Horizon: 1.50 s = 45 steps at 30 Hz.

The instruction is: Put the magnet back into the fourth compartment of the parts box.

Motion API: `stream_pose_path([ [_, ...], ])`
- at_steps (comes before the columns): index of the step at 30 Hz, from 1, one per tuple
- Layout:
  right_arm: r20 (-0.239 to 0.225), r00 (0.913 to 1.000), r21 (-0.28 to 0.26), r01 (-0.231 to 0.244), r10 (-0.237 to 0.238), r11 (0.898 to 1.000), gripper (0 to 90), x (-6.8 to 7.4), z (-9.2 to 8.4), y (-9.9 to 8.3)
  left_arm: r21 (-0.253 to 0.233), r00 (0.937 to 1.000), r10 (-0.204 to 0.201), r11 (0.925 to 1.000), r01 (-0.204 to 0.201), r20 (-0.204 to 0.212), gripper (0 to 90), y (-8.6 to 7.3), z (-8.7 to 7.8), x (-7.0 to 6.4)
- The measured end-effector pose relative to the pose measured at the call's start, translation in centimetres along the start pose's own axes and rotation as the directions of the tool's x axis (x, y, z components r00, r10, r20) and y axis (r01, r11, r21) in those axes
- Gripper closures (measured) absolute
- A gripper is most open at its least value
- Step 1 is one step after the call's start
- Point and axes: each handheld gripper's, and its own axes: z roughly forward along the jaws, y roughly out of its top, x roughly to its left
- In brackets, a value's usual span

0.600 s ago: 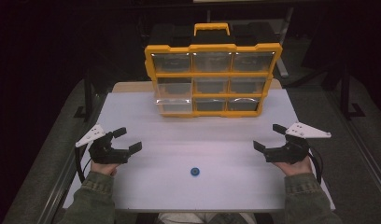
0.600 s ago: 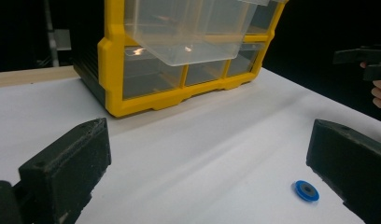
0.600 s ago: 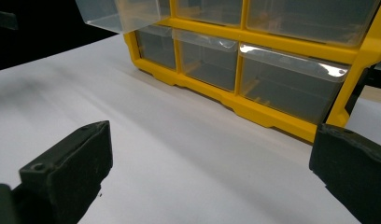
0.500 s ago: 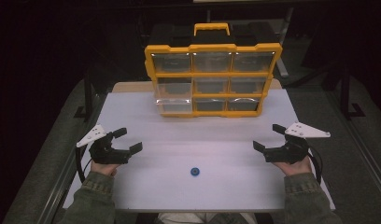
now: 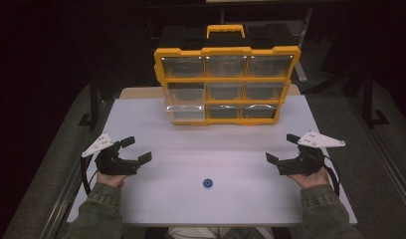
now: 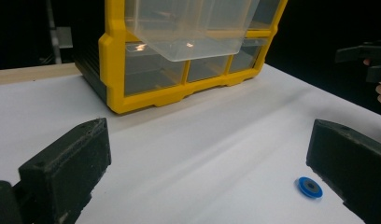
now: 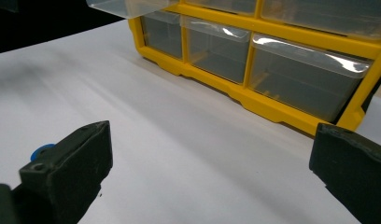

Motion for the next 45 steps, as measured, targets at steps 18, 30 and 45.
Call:
stream_pose_path([
  [18,-0.076,0.9951,0.034,0.066,-0.063,0.997,0.0,2.1,1.1,1.6,0.013,1.0000,-0.004,0.9999,0.004,0.005,0.0,-0.1,0.2,0.1],
  [30,-0.127,0.9869,0.068,0.109,-0.100,0.992,0.0,3.3,2.2,2.9,0.014,1.0000,-0.002,0.9999,0.002,-0.005,0.0,-0.1,0.2,0.2],
  [45,-0.201,0.9680,0.113,0.175,-0.150,0.978,0.0,5.3,3.4,4.5,0.010,0.9999,0.003,1.0000,-0.003,-0.011,0.0,-0.1,0.1,0.2],
])
